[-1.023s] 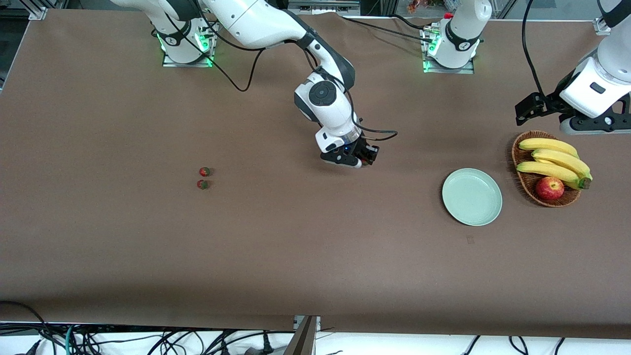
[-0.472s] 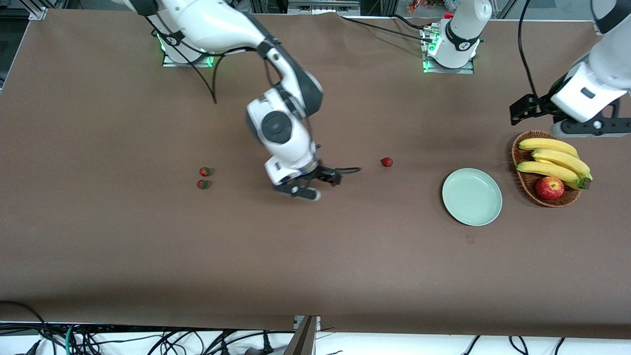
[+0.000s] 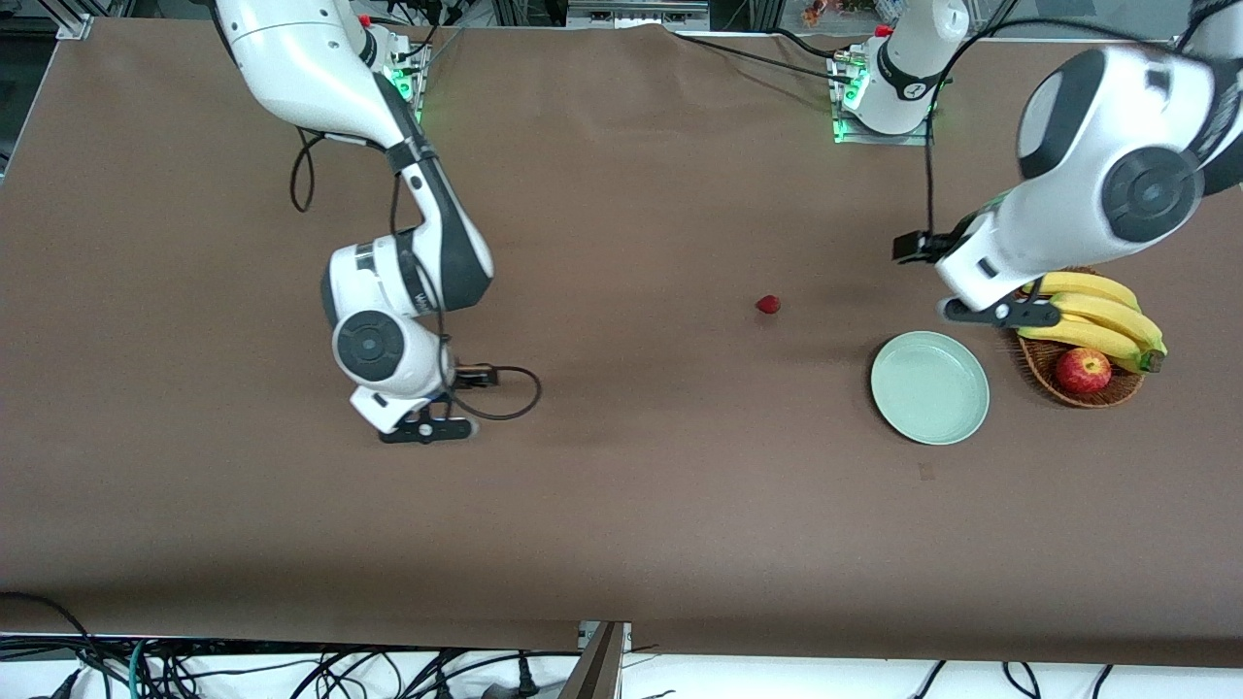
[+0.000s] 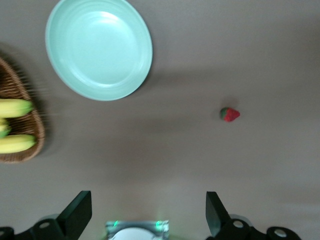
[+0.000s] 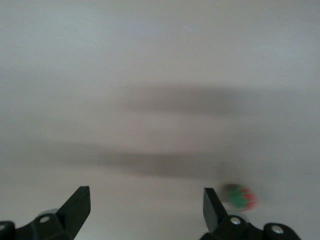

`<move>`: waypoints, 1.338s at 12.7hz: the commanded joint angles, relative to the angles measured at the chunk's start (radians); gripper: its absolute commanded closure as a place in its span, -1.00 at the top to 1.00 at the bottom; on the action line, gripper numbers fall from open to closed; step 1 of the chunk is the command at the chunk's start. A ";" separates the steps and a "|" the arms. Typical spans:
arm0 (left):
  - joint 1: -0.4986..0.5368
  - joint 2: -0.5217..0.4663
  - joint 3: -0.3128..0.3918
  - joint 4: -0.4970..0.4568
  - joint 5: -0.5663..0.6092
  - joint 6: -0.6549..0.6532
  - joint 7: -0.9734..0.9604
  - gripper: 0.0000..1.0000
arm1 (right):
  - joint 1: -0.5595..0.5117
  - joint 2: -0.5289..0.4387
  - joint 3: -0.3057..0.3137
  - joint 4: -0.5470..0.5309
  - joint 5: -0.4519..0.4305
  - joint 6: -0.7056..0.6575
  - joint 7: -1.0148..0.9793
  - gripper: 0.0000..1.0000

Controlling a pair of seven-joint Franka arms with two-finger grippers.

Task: Collect all strawberries into plate
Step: 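Grasp a strawberry with the right gripper while the left gripper grasps another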

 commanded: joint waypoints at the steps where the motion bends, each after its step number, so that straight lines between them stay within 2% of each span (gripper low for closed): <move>1: -0.005 0.024 -0.079 -0.127 -0.016 0.198 -0.138 1.00 | 0.011 -0.108 -0.049 -0.279 -0.003 0.174 -0.131 0.96; 3: -0.011 0.079 -0.092 -0.217 -0.016 0.355 -0.151 1.00 | -0.003 -0.116 -0.051 -0.334 0.014 0.184 -0.148 0.88; 5: -0.061 0.114 -0.107 -0.304 -0.016 0.543 -0.166 1.00 | -0.009 -0.134 -0.051 -0.403 0.026 0.237 -0.177 0.66; 7: -0.095 0.197 -0.107 -0.361 -0.007 0.728 -0.168 1.00 | -0.024 -0.127 -0.051 -0.417 0.047 0.277 -0.208 0.41; 10: -0.143 0.251 -0.107 -0.427 -0.007 0.903 -0.181 1.00 | -0.026 -0.122 -0.049 -0.402 0.057 0.280 -0.220 -0.35; 12: -0.147 0.289 -0.107 -0.429 -0.005 0.960 -0.180 1.00 | -0.023 -0.122 -0.046 -0.375 0.057 0.277 -0.211 -0.73; 13: -0.156 0.296 -0.107 -0.429 -0.007 0.966 -0.181 0.66 | -0.014 -0.122 -0.042 -0.335 0.057 0.263 -0.200 -0.85; 14: -0.157 0.293 -0.107 -0.429 -0.005 0.966 -0.181 0.09 | -0.002 -0.122 -0.036 -0.292 0.055 0.234 -0.156 -0.90; 15: -0.157 0.291 -0.107 -0.429 -0.005 0.962 -0.178 -0.38 | 0.014 -0.111 -0.026 -0.237 0.055 0.187 -0.100 -0.92; 17: -0.158 0.290 -0.110 -0.429 -0.005 0.945 -0.180 -1.00 | 0.043 -0.084 0.007 -0.128 0.064 0.115 0.034 -0.92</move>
